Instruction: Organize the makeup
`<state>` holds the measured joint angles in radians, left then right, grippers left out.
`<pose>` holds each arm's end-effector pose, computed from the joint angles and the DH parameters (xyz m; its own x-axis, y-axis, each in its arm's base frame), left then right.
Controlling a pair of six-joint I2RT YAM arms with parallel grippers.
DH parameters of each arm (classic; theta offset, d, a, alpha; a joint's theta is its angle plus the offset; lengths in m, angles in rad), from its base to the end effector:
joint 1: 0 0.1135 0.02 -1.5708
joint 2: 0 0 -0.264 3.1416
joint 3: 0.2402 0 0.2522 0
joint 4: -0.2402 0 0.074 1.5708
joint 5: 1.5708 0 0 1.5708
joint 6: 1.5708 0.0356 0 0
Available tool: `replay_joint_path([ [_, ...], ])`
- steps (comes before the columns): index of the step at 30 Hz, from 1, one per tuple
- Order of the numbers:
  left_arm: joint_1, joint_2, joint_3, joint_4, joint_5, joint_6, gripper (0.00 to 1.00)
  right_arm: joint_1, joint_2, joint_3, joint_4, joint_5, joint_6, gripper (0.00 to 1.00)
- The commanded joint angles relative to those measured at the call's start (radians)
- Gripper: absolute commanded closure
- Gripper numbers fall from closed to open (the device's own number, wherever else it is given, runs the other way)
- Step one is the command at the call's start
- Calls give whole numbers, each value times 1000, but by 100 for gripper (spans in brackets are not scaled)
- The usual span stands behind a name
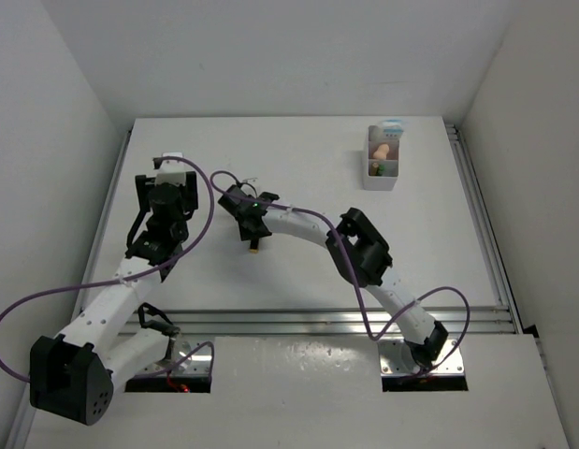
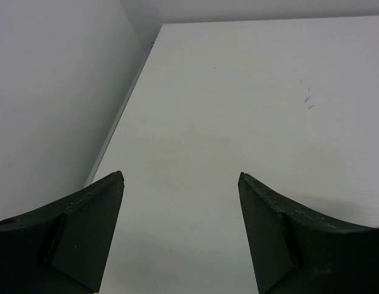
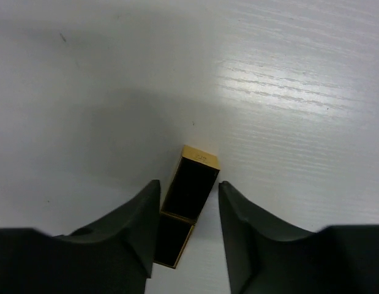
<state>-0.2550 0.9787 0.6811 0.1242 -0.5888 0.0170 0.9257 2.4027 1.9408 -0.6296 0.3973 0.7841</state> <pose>0.2242 -0.0380 0.3002 -0.1724 0.0595 -0.9832 -0.3167 0.9418 0.1126 0.3179 0.3996 0.1411 -0.8223 -0.0098 -0.5690 -0.0689 0.9942 0.0826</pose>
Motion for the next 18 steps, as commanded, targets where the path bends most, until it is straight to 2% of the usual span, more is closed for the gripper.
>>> replay_joint_path([
  [1,-7,-21,-8,45,3,-12,19,4,6,21,-35,24,21,62],
  [4,-7,-31,-8,35,3,-22,19,-4,-14,-15,-24,35,30,71],
  [6,-16,-31,-8,26,12,-32,19,-10,-30,-43,-21,23,59,72],
  [9,-16,-31,-17,26,12,-32,19,-31,-40,-71,-19,-12,95,84],
  [11,-16,-31,-17,26,12,-32,19,-37,-54,-77,-13,-9,60,94],
  [12,-16,-31,-17,26,12,-32,19,-37,-68,-97,32,9,-22,99],
  [13,-16,-31,-17,26,12,-32,19,-37,-98,-109,57,14,-55,99],
  [14,-16,-31,-17,26,12,-32,19,-42,-115,-188,92,20,-90,99],
  [15,-26,-31,-17,26,12,-32,19,-45,-164,-222,229,14,-159,99],
  [16,-26,-31,-17,26,12,-32,19,-59,-230,-262,288,3,-221,99],
  [17,-26,-31,-26,26,12,-32,19,-83,-264,-389,488,-15,-245,99],
  [18,-26,-22,-26,26,23,-32,19,-120,-296,-432,560,-102,-316,99],
])
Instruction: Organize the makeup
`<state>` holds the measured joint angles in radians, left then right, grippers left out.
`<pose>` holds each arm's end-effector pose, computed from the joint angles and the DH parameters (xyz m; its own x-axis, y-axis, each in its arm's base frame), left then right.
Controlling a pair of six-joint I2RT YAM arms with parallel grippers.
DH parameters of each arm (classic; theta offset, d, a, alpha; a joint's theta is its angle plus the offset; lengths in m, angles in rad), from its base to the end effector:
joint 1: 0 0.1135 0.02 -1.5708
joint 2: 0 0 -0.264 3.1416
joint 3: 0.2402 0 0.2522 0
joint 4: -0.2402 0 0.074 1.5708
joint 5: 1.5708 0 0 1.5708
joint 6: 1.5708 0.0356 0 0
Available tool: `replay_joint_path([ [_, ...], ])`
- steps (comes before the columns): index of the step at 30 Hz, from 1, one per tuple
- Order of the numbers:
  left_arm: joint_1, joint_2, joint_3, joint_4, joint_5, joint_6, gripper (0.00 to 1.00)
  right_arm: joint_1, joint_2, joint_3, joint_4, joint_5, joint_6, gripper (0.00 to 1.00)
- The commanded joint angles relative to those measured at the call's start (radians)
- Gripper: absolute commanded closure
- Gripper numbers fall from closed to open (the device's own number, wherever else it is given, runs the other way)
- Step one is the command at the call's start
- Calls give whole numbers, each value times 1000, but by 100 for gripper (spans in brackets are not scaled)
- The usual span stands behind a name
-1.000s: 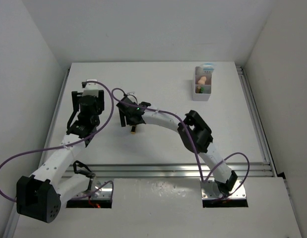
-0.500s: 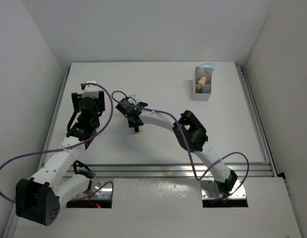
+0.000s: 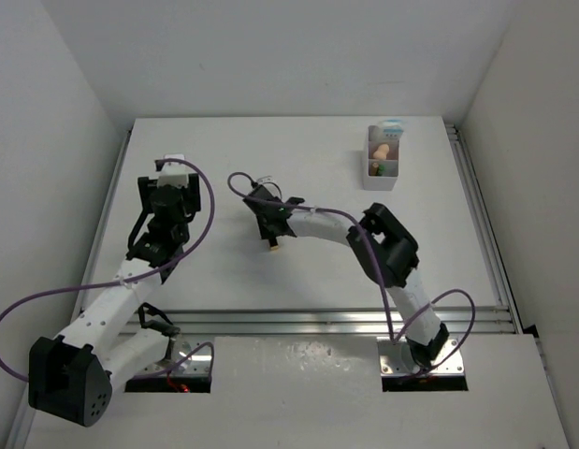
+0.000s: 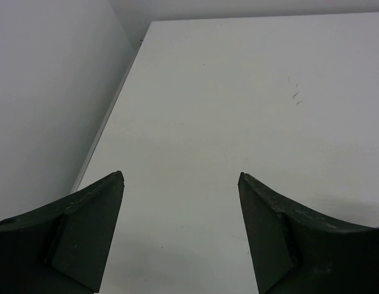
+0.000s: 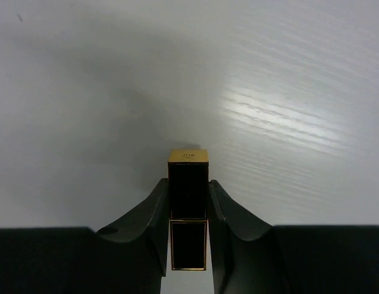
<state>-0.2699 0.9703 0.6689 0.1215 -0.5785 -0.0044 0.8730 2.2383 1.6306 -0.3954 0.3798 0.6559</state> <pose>0.2217 -0.0412 0.2973 -0.1711 0.0435 -0.9843 -0.2960 0.9506 0.0935 0.3162 0.3565 0.1400 -0.7852 -0.0549 -0.6168 -0.1321 0.9880 0.0802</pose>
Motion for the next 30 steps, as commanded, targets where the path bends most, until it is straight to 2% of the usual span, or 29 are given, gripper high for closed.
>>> replay_joint_path([
  [1,-11,-13,-14,29,22,-11,19,-89,-238,-165,383,-114,-217,99],
  [2,-11,-13,-14,29,22,-11,19,-159,-274,-284,524,-172,-299,99],
  [3,-11,-4,-14,29,47,0,19,-189,-339,-320,644,-224,-321,99],
  [4,-11,-4,-14,29,58,0,19,-245,-401,-471,765,-252,-370,99],
  [7,-11,39,-14,41,81,37,19,-417,-521,-593,1026,-401,-461,99],
  [9,-11,63,-14,50,95,47,19,-462,-565,-658,1147,-442,-507,99],
  [13,-11,137,27,30,193,26,19,-607,-591,-747,1219,-513,-614,99],
  [14,-11,165,37,30,213,26,19,-650,-589,-761,1242,-522,-615,99],
  [15,-2,177,59,21,230,14,19,-692,-586,-794,1336,-533,-608,99],
  [17,8,203,83,12,272,3,19,-754,-580,-798,1365,-541,-582,99],
  [25,17,337,192,-19,293,21,19,-899,-491,-773,1385,-599,-581,99],
  [30,17,393,230,-28,293,30,19,-931,-413,-739,1400,-628,-535,99],
])
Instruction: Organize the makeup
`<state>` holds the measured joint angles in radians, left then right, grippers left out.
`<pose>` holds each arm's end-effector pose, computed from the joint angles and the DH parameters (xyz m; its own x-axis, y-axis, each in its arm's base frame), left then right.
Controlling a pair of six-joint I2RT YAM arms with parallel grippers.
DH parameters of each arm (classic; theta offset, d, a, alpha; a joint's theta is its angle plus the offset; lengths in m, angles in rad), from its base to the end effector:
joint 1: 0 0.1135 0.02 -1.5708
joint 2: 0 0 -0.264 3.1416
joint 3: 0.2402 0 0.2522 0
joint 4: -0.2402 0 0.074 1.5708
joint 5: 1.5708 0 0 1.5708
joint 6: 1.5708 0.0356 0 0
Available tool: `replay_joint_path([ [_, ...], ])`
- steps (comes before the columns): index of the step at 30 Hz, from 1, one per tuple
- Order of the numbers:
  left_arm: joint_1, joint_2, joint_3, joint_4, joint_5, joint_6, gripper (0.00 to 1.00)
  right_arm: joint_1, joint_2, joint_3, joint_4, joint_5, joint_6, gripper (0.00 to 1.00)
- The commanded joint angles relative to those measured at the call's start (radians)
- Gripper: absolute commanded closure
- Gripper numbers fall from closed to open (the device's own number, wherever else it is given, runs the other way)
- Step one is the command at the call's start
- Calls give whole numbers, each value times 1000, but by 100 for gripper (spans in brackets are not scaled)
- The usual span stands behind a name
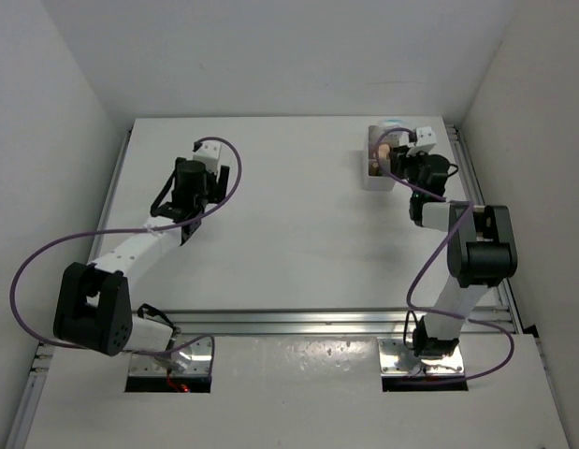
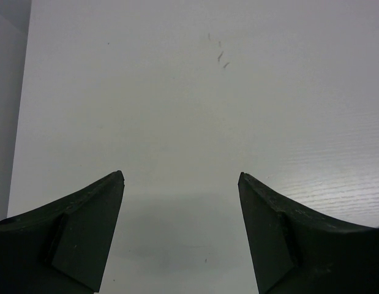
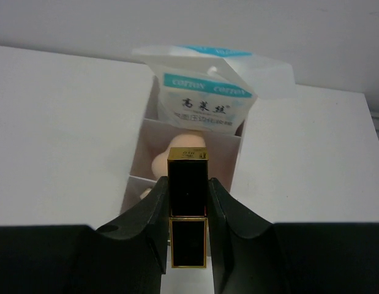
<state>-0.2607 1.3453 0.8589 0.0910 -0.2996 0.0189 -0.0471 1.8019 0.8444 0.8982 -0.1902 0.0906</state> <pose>0.2976 -0.0685 0.2677 -0.3724 0.1180 -0.9205 -0.0098 0.9913 0.1311 0.3792 -0.0111 0.1982 -0.0718 0.0923 -0.9931 -0.1363 0.9855 0.1015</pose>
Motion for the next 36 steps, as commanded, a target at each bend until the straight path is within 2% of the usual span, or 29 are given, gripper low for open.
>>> replay_joint_path([
  [1,8,18,40,3,14,7,19,-14,43,45,116,-57,35,99],
  [11,8,69,69,-7,5,16,19,-20,168,90,245,-61,83,99],
  [18,-2,78,69,-7,5,16,19,-17,212,13,414,-25,61,99],
  [27,-2,78,78,-7,14,26,19,-20,286,-10,531,17,14,99],
  [36,-2,78,78,-16,24,26,19,-22,312,18,538,14,11,99],
])
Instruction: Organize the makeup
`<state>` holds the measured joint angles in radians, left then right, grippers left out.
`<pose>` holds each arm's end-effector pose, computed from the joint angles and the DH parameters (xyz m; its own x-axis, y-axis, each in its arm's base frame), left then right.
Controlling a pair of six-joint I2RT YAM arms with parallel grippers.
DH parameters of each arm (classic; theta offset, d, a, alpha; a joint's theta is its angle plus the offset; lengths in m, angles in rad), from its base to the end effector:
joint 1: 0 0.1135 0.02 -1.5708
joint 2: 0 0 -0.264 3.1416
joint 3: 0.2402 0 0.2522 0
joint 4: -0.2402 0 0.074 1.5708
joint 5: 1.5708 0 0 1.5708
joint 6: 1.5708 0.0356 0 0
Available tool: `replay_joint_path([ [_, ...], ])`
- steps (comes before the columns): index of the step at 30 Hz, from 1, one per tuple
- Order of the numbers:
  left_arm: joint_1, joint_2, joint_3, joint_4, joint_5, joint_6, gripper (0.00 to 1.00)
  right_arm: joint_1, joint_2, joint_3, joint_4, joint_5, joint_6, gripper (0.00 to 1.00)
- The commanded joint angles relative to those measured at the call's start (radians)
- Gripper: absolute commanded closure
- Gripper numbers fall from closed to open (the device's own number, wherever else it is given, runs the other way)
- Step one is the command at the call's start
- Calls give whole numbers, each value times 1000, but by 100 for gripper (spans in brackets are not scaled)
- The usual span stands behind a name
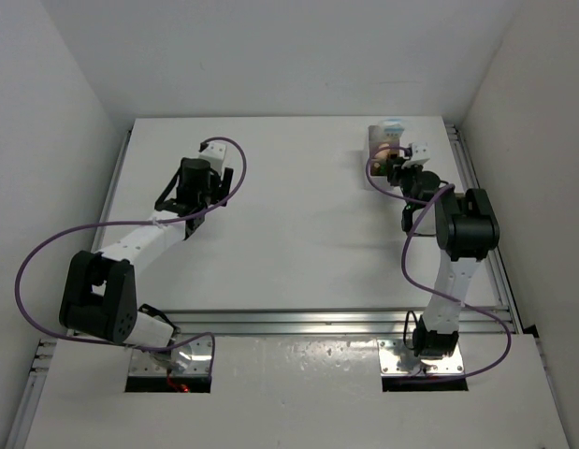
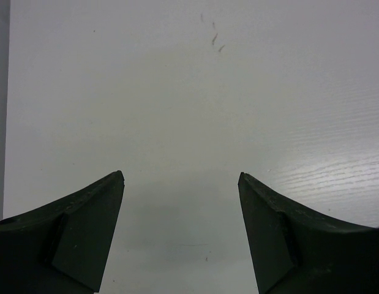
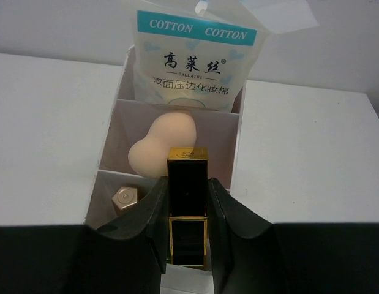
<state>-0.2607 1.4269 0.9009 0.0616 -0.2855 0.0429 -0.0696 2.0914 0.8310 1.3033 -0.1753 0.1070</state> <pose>0.3126 -0.0730 0.2552 -0.4322 0.1579 -0.8879 0.0226 0.9861 0.1644 0.3917 -0.0211 0.1323 0.0313 0.1032 -0.9942 -0.1093 0.9890 0.0993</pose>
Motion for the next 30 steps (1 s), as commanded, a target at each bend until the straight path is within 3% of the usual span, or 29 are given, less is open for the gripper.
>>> replay_joint_path([
  [1,-2,-3,36,14,19,2,19,4,22,34,136,-1,-4,99],
  [2,-2,-3,36,14,19,2,19,4,21,31,133,-1,-1,95],
  [4,-2,-3,36,14,19,2,19,11,10,26,132,-6,11,73],
  [10,-2,-3,36,14,39,2,19,30,-44,-12,134,19,-13,46],
  [19,-2,-43,18,14,59,2,19,62,-209,-108,111,162,-55,32],
  [22,-2,-72,-5,23,68,2,19,126,-340,-182,-50,323,-98,21],
  [23,-2,-89,-5,23,68,2,19,154,-368,-197,-144,402,-154,18],
  [26,-2,-126,-28,23,78,2,19,182,-508,-237,-468,577,-114,13],
  [27,-2,-135,-42,23,78,2,19,180,-569,-230,-763,595,-58,9],
  [29,-2,-163,-54,23,88,2,19,166,-655,-182,-960,635,70,3],
  [30,-2,-163,-69,23,88,2,19,160,-666,-172,-1198,635,92,0],
])
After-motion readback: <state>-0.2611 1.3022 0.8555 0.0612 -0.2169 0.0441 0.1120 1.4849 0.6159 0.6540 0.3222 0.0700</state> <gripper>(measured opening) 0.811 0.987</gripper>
